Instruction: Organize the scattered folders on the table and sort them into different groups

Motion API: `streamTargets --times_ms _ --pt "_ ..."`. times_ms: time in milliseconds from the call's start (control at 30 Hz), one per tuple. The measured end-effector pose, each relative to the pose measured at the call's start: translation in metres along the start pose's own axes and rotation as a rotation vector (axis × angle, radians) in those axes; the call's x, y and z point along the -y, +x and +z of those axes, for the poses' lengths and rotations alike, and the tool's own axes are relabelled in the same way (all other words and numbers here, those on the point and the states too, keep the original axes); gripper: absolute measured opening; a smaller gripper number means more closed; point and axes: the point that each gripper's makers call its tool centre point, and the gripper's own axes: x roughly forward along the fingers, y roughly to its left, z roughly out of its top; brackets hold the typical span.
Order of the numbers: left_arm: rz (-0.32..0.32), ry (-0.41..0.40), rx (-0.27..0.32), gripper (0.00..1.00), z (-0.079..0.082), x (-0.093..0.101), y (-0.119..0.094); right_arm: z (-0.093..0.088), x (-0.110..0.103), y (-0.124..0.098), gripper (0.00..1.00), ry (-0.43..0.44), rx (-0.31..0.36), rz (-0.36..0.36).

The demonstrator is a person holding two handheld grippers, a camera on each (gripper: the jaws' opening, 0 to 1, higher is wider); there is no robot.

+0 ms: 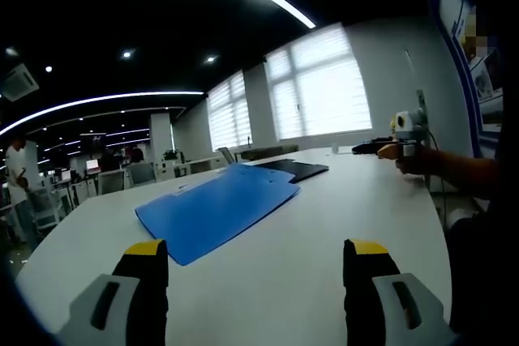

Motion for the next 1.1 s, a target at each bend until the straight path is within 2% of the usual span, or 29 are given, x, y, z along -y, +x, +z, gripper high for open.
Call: streamTargets --times_ms 667,1100 --pt "-0.004 0.002 -0.005 0.9 -0.001 0.0 0.0 0.004 0.0 0.004 0.89 0.004 0.004 0.007" --pt "-0.002 0.001 -0.004 0.9 -0.001 0.0 0.0 0.019 -0.005 0.018 0.89 -0.006 0.022 0.03"
